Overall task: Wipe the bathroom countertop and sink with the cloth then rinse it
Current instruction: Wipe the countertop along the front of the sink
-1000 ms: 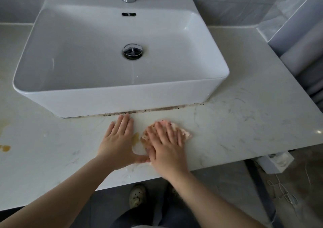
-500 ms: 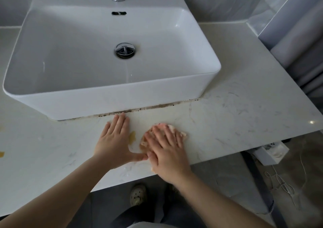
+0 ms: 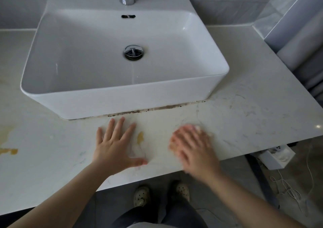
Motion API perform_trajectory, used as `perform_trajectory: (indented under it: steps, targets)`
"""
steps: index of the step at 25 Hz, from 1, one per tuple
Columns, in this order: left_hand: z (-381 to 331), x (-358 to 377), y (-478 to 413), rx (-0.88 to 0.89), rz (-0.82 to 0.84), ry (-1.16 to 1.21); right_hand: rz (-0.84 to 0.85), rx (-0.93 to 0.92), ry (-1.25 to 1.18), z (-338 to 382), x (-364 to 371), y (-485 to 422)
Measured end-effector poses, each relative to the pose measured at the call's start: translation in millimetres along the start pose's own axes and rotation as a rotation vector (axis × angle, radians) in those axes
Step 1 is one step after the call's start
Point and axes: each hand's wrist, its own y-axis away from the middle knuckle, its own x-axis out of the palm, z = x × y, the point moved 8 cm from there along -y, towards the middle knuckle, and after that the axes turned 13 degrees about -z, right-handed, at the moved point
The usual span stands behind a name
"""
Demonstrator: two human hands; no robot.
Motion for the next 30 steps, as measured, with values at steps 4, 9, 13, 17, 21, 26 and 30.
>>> perform_trajectory:
  steps: [4,9,13,17,21,26,30]
  targets:
    - [23,-6,7,-0.080,-0.048,-0.028,0.091,0.652,0.003,-69,7,-14]
    - [29,-10,7,-0.044,-0.021,-0.002,0.048,0.022,-0.128,92,7,-37]
    - [34,-10,11,-0.018,0.017,0.002,0.017,0.540,0.019,-41,9,-49]
    - [33,-9,9,-0.027,0.015,0.022,-0.004,0.869,-0.076,-7,22,-78]
    - [33,-11,10,-0.010,-0.030,0.022,-0.105,0.472,-0.214,130,14,-103]
    - [36,-10,11,-0.017,-0.004,0.020,-0.038,0.146,-0.174,72,18,-85]
    - [35,-8,11,-0.016,0.008,0.014,0.102,0.697,-0.091,-28,16,-61]
